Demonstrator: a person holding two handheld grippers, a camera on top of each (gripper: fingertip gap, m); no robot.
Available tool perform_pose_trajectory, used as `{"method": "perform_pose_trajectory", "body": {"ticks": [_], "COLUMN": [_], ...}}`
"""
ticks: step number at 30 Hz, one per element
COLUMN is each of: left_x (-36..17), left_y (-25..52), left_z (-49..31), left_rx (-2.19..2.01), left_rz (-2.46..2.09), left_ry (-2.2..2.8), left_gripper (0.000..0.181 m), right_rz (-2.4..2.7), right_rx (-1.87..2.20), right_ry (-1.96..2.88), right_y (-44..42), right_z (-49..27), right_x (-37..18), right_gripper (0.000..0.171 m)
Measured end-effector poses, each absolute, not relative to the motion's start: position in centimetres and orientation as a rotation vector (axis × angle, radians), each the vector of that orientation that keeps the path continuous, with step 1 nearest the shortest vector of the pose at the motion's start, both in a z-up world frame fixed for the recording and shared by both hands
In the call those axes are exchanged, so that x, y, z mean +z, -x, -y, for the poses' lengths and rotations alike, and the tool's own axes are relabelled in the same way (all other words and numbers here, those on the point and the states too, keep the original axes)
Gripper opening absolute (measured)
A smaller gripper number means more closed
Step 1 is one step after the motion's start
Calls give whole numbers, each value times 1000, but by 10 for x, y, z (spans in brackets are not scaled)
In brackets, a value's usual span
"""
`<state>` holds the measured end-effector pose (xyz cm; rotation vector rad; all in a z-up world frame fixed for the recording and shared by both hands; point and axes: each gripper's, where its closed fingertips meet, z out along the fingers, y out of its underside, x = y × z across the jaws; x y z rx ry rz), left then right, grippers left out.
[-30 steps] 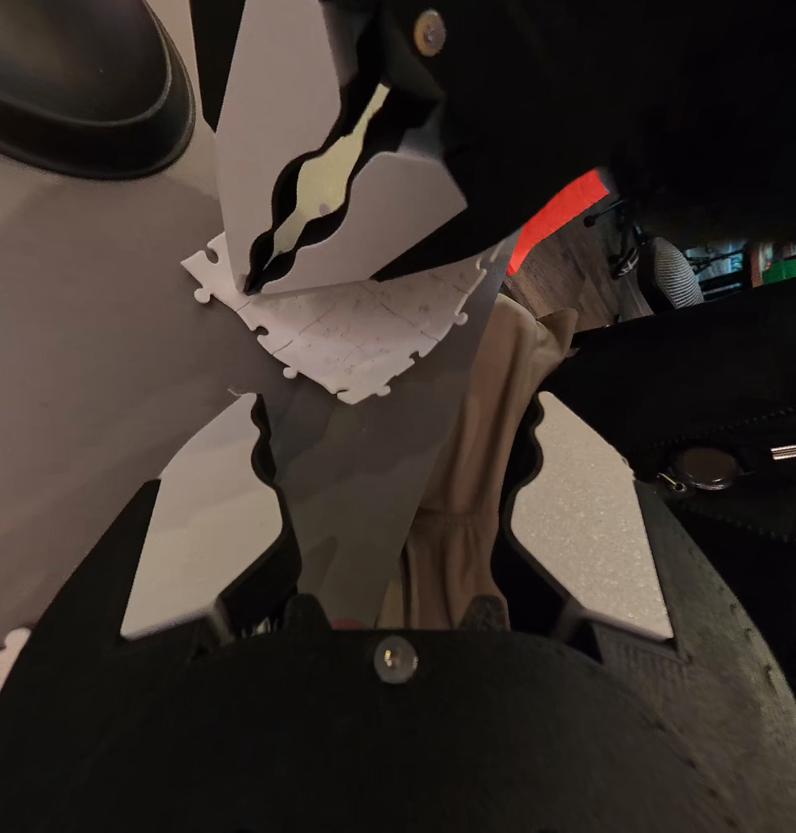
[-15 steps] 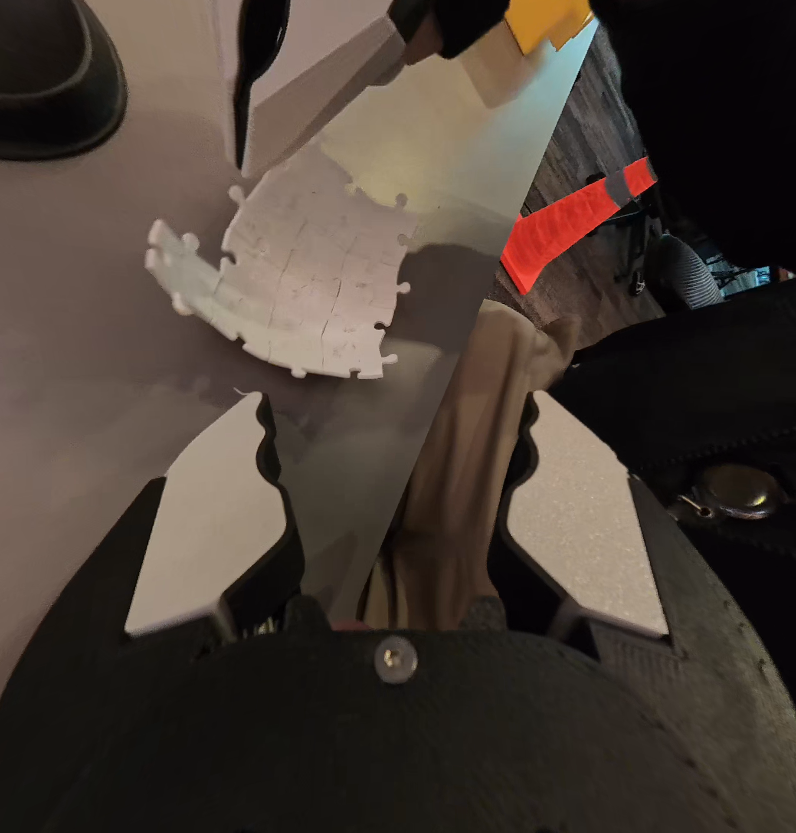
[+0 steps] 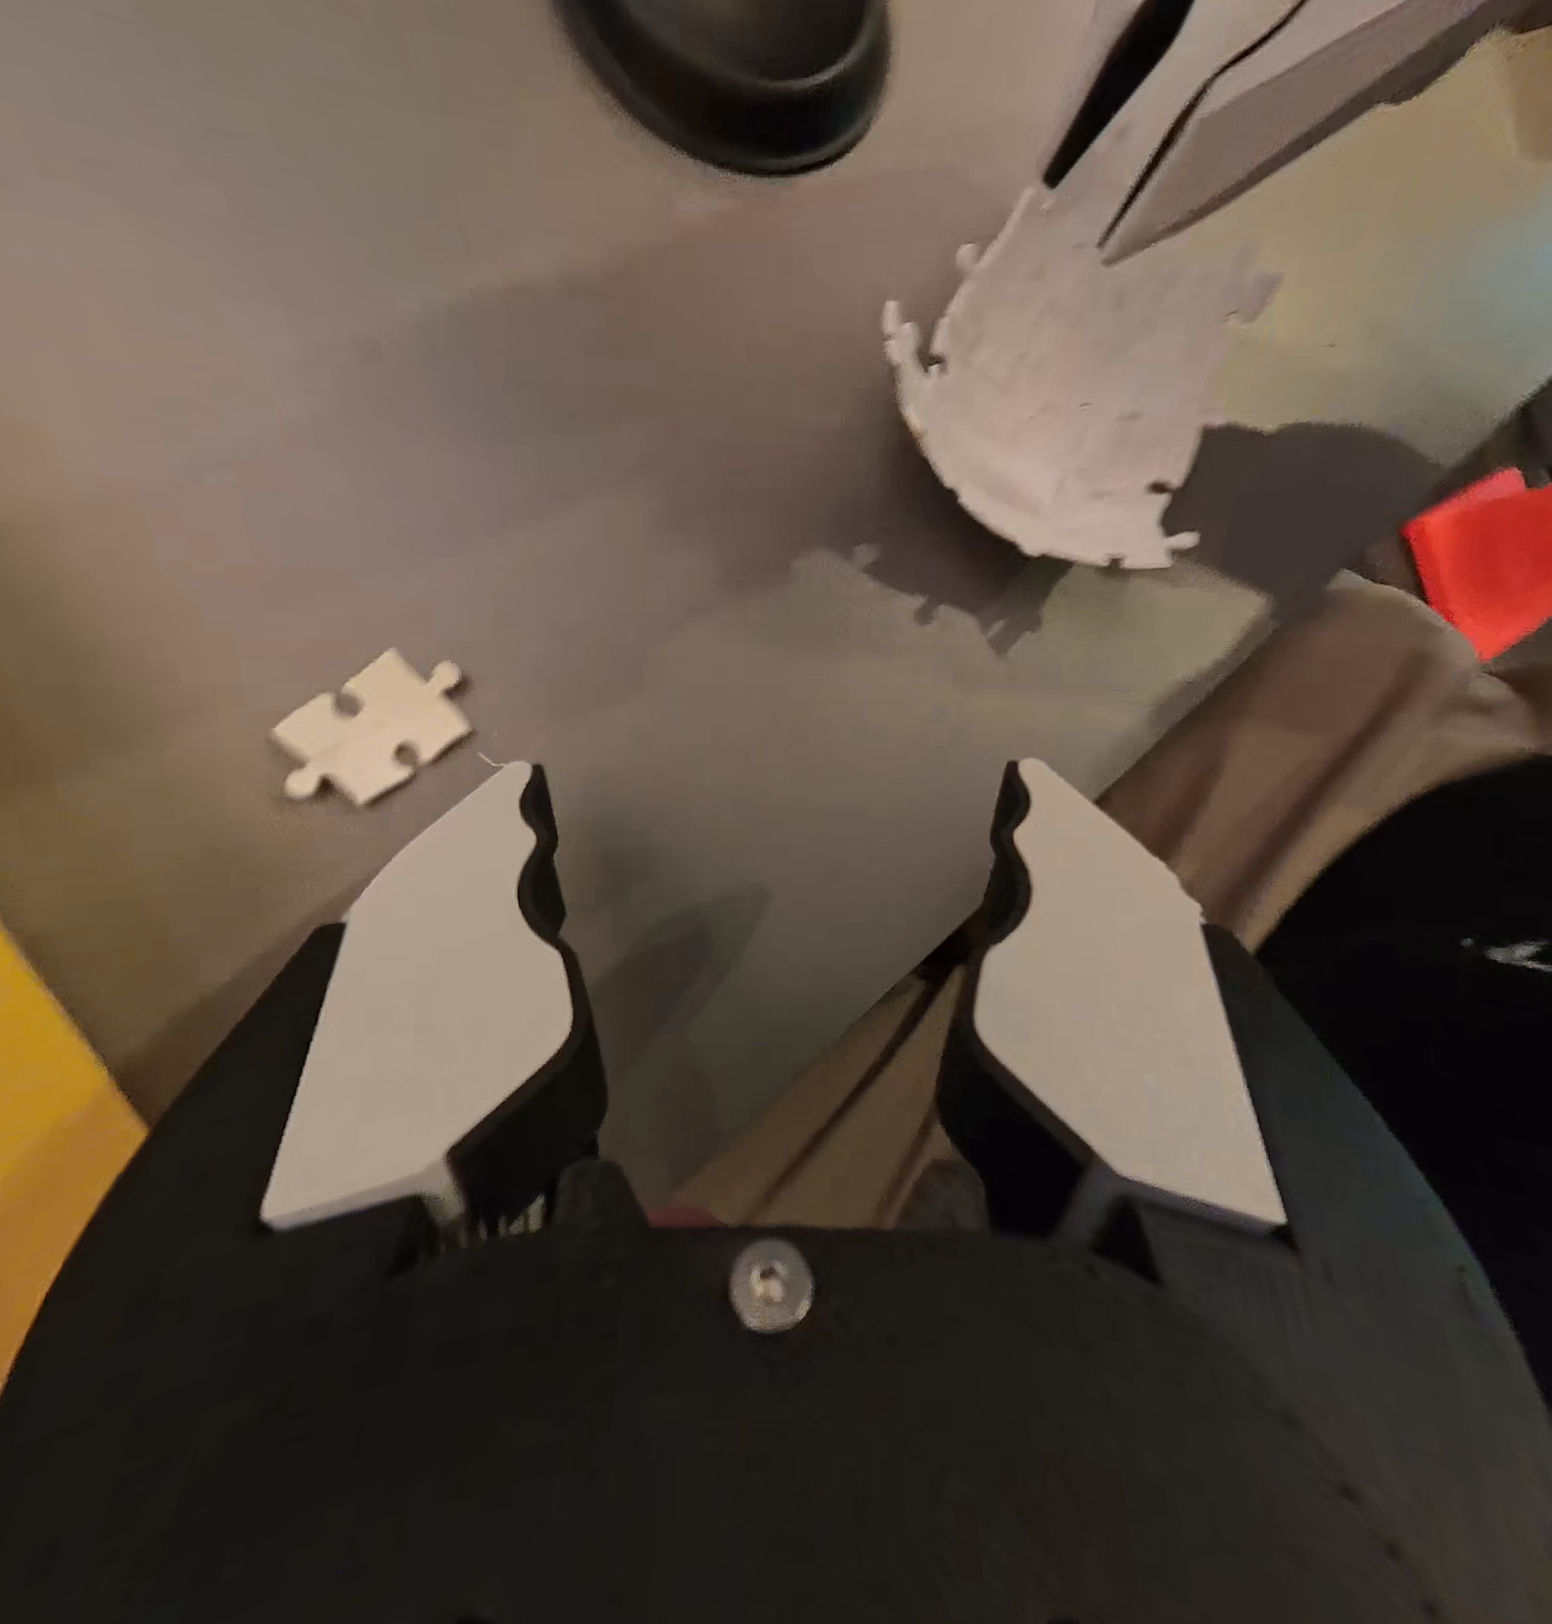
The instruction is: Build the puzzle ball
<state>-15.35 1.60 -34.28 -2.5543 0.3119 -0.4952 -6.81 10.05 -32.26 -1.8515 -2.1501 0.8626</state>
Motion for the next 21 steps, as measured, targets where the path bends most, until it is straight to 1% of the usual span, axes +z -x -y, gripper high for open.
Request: {"method": "perform_pose_trajectory", "body": {"ticks": [3,4,7,14,18,21], "left_x": [-355,-359,-362,-360,-358,-358], "left_y": [173,180,183,183,183,188], "left_z": [-14,-14,-12,8,16,15], "left_rx": [-376,-323,-313,-324,-363,-347], "left_rz": [-219,-206,-186,-121,-79,-86], "left_ry": [2581,2601,2617,2618,2584,2582], "left_gripper": [99,102,103,103,101,101], "right_rz": [2220,2244,2294,2423,2458,2471], "right_rx": [834,828,829,707,631,607], "right_ry": [1784,1749,1678,1633,1620,1607], "right_y": [92,102,132,199,222,229], "right_z": [-91,-87,-76,-60,-55,-50], "right_x": [-321,-320,-319,-356,-370,-376], "right_gripper": [19,20,22,32,32,23]}}
